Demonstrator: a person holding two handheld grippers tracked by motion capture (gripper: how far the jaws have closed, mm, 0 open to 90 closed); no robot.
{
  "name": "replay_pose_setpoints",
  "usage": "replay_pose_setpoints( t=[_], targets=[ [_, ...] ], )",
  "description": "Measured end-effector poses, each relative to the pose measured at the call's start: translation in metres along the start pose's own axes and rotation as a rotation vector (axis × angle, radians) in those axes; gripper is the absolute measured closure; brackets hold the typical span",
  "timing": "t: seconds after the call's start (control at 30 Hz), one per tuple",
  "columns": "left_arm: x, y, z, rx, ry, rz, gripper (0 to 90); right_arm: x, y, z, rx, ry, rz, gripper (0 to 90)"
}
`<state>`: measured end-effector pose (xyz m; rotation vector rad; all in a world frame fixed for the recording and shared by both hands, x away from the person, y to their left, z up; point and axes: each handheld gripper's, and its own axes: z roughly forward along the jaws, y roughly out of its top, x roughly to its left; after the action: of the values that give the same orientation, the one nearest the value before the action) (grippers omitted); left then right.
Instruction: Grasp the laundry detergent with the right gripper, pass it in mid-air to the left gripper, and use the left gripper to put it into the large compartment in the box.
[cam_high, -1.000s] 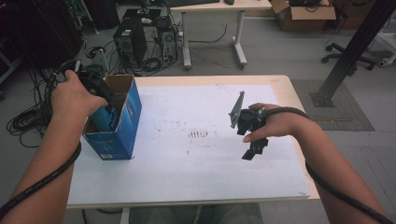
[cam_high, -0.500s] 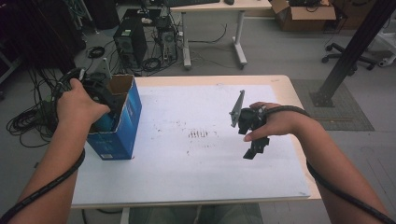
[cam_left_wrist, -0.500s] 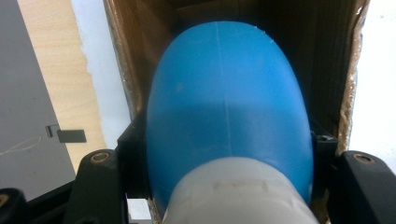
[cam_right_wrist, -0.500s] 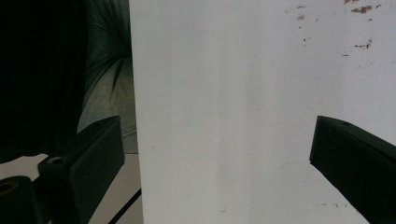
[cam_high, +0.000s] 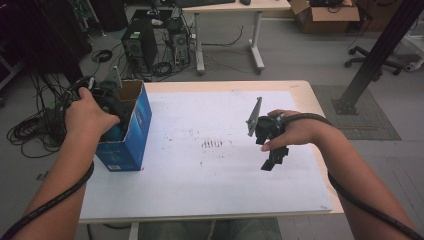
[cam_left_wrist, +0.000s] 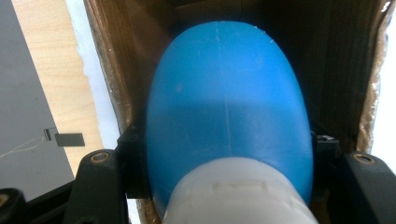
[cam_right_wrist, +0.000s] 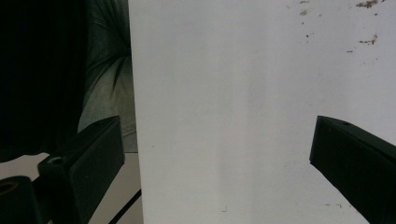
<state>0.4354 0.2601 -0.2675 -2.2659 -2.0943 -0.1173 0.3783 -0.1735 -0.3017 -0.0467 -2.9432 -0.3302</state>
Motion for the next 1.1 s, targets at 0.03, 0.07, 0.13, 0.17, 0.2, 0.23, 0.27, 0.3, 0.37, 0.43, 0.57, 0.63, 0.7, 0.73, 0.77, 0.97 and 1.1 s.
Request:
replay_pose_setpoints(
  t=[0.03,0.07,0.13,0.17,0.2,0.23,0.27,0.3,0.37,0.43,0.57,0.63,0.7,0.73,0.77,0.97,1.1],
  targets=[
    [0.0,0.0,0.0,0.0,0.0,0.001,37.6,0.0,0.0,0.0,-0.002,0.002,0.0,3.4],
    [0.0,0.0,0.001,-0.002,0.0,0.0,37.6,0.0,0.0,0.0,-0.002,0.002,0.0,3.4],
    [0.0,0.0,0.001,-0.002,0.002,0.0,37.6,0.0,0.0,0.001,-0.002,0.003,0.0,3.4],
    [0.0,0.0,0.001,-0.002,0.003,-0.001,37.6,0.0,0.0,0.001,-0.003,0.004,0.0,3.4],
    [-0.001,0.0,0.001,-0.001,0.004,-0.001,37.5,0.0,0.001,0.001,-0.002,0.003,0.0,3.4],
    [-0.001,0.0,0.001,-0.001,0.004,-0.001,37.5,0.0,0.001,0.002,-0.002,0.002,-0.001,3.4],
    [-0.001,0.0,0.001,-0.001,0.005,0.0,37.6,0.0,0.001,0.002,-0.003,0.004,-0.002,3.4],
    [-0.001,0.0,0.001,-0.001,0.006,0.001,37.5,0.0,0.001,0.002,-0.004,0.005,-0.004,3.4],
    [-0.002,0.0,0.002,-0.001,0.01,0.005,37.5,0.0,0.001,0.003,-0.004,0.004,-0.003,3.4],
    [-0.002,0.0,0.003,-0.001,0.012,0.006,37.5,0.0,0.001,0.003,-0.005,0.003,0.0,3.4],
    [-0.004,0.0,0.006,0.009,0.001,0.009,37.5,0.0,0.0,0.002,-0.007,0.001,0.001,3.4],
    [-0.005,0.0,0.008,0.012,-0.002,0.011,37.5,0.0,0.0,0.002,-0.006,0.003,0.0,3.4],
    [-0.006,0.0,0.011,0.015,0.0,0.012,37.5,0.0,0.001,0.003,-0.008,0.003,0.001,3.4],
    [-0.006,0.0,0.012,0.017,0.001,0.012,37.5,0.0,0.001,0.003,-0.006,0.004,0.0,3.4],
    [-0.006,0.0,0.012,0.018,0.002,0.013,37.5,0.0,0.001,0.003,-0.007,0.004,-0.001,3.4],
    [-0.004,0.001,0.017,0.02,-0.002,0.01,37.6,-0.001,0.0,0.004,-0.005,0.007,0.003,3.4],
    [-0.003,0.001,0.018,0.022,-0.005,0.007,37.6,-0.002,0.001,0.005,-0.006,0.008,-0.001,3.4]
  ],
)
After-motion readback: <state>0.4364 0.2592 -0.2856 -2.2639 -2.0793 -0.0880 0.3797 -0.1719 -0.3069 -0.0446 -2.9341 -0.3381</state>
